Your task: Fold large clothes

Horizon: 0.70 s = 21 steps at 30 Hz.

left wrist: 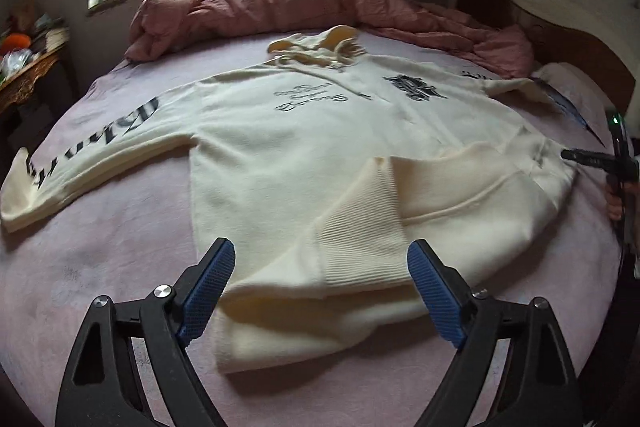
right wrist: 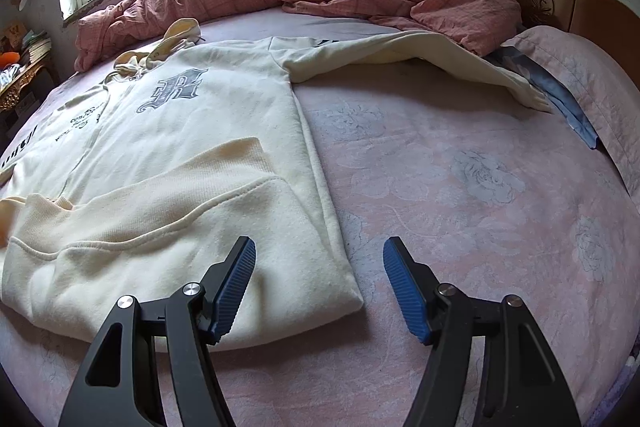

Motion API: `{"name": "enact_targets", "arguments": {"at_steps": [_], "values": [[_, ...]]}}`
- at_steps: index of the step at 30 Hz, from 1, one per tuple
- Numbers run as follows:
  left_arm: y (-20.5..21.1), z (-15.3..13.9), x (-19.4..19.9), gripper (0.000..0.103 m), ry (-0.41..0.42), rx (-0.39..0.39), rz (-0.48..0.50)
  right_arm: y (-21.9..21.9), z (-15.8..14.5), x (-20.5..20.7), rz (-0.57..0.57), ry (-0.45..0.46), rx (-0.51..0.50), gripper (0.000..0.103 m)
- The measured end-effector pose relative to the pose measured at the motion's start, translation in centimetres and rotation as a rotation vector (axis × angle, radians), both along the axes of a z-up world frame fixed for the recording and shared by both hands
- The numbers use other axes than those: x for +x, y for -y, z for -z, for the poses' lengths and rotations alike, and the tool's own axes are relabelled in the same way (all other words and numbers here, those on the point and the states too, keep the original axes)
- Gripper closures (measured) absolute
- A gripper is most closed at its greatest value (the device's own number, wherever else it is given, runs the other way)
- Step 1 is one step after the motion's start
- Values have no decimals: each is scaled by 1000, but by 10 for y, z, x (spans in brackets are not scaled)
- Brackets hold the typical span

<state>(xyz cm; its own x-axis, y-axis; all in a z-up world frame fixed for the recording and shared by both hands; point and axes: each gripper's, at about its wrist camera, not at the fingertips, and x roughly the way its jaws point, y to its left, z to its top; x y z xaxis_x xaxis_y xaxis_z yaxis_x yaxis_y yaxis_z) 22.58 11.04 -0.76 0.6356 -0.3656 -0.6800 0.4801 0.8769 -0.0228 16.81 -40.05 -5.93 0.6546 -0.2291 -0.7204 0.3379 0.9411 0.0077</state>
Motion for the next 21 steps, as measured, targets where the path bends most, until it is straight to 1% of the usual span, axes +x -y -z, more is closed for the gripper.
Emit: {"name": "enact_targets", "arguments": {"at_steps": [2, 4, 5, 7, 8, 9, 10, 11, 12, 13, 14, 15, 16, 17, 18, 20, 21], "values": [[18, 4, -3, 15, -5, 45, 13, -2, 0, 0, -5, -1, -1, 34], [35, 14, -3, 15, -51, 75, 51, -5, -1, 0, -11, 0, -8, 34], [43, 19, -2, 15, -67, 105, 65, -7, -1, 0, -17, -1, -11, 34], [52, 29, 1, 14, -61, 194, 40, -11, -1, 0, -33, -6, -22, 34], [51, 33, 4, 14, -50, 226, -4, -13, -1, 0, -38, -8, -34, 34], [47, 35, 9, 14, -7, 271, -105, -15, -1, 0, -37, -9, -50, 34], [43, 34, 12, 14, 81, 335, -232, -17, -1, 0, -35, -10, -69, 34], [40, 33, 14, 14, 166, 391, -323, -19, -1, 1, -33, -10, -88, 34], [36, 33, 18, 14, 210, 436, -376, -20, -1, 1, -31, -8, -102, 34], [28, 32, 23, 14, 215, 438, -418, -20, -2, 1, -29, -6, -108, 34], [16, 30, 30, 15, 193, 399, -464, -20, -2, 1, -27, -2, -110, 34], [1, 29, 37, 17, 146, 347, -512, -20, -3, 0, -24, 3, -111, 34], [-11, 29, 42, 22, 102, 303, -540, -20, -3, 0, -23, 6, -112, 34], [-21, 29, 44, 24, 72, 256, -533, -20, -4, 0, -23, 7, -113, 34], [-25, 29, 43, 24, 45, 217, -504, -20, -4, -1, -26, 10, -113, 34], [-27, 29, 41, 24, -9, 133, -420, -18, -6, -2, -36, 23, -102, 34], [-28, 30, 40, 24, -46, 68, -377, -17, -7, -3, -40, 29, -89, 34]]}}
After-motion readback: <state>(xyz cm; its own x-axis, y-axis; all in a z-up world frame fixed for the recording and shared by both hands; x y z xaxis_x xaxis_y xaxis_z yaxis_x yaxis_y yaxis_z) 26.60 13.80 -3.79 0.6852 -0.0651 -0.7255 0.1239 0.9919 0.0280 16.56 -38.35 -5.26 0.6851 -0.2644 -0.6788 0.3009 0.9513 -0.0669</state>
